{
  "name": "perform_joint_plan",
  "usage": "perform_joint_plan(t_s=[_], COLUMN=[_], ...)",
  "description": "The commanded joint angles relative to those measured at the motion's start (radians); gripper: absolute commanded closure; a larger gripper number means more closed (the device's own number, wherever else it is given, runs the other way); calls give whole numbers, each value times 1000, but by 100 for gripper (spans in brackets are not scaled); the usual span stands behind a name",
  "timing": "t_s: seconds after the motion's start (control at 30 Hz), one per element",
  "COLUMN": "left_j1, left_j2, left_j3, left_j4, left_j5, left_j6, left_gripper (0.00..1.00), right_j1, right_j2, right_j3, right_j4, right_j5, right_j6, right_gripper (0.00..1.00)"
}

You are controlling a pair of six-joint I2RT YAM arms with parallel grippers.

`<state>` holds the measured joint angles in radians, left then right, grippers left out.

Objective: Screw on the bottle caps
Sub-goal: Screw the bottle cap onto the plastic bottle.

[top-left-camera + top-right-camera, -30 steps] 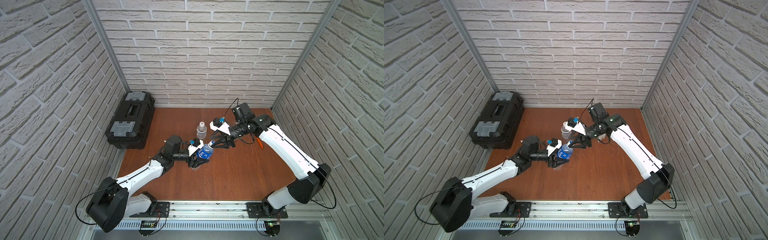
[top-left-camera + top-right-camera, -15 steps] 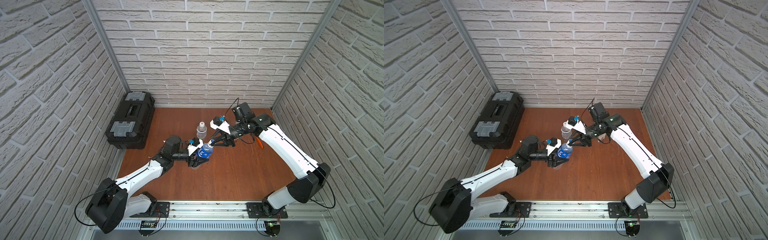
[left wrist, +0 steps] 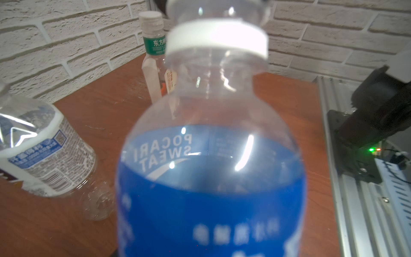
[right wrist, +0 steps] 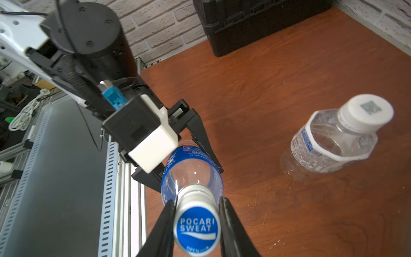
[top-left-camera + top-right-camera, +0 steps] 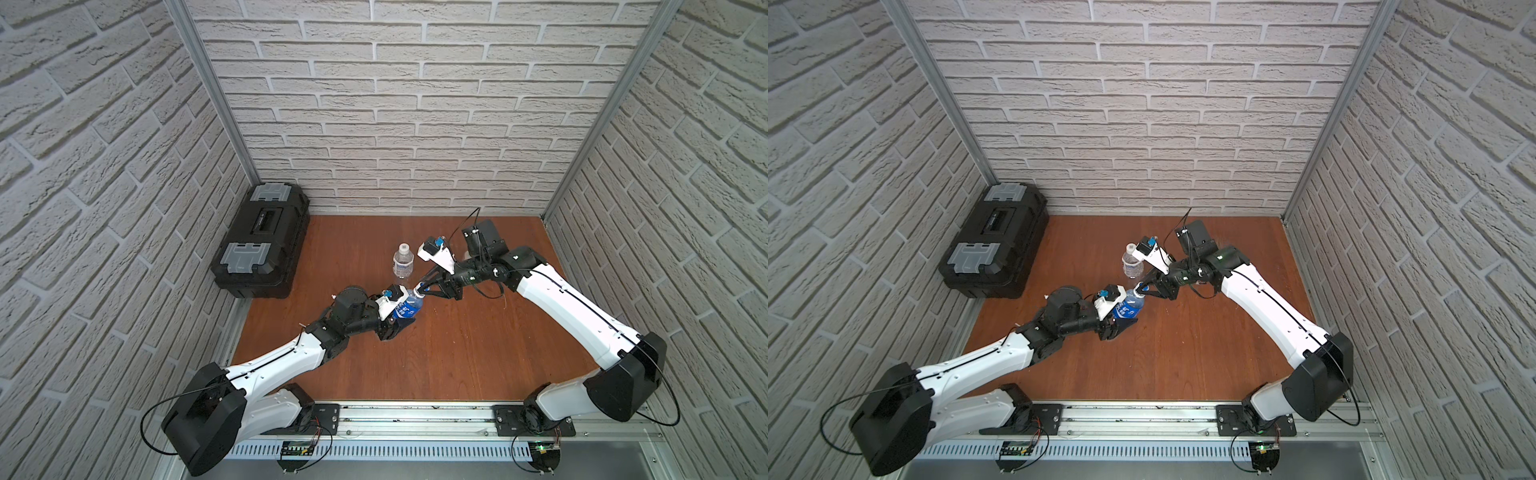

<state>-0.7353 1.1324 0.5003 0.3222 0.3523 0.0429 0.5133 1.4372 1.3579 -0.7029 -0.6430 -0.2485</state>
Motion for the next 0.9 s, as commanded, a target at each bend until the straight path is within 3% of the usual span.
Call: perform_joint_plan(t_s=[0.0, 0.3, 0.43, 0.53, 0.6, 0.73, 0.87], left_j1=[-53, -116, -133, -134, -134, -132, -63], left_j2=[-45, -14, -11, -8, -4, -10, -27], left_j3=[16, -8, -15, -23, -26, -42, -77], left_j4=[310, 411, 421, 421, 409, 375, 378], left_j5=[-163, -312, -343, -348, -348, -335, -212], left_j6=[34, 48, 55, 60, 69, 78, -9], left_gripper=[40, 40, 40, 40, 40, 41, 41], right_j1=[46, 162, 178, 182, 182, 177, 137], right_j2=[2, -62, -106, -119, -108, -109, -145], right_j3=[-88, -218, -273, -291, -263, -194, -178], right_j4=[158, 368, 479, 552, 537, 428, 409], right_j5=[234, 536, 599, 567, 523, 500, 440], right_j6=[250, 659, 796, 870, 861, 711, 627], right_gripper=[70, 64, 66, 66, 67, 70, 71])
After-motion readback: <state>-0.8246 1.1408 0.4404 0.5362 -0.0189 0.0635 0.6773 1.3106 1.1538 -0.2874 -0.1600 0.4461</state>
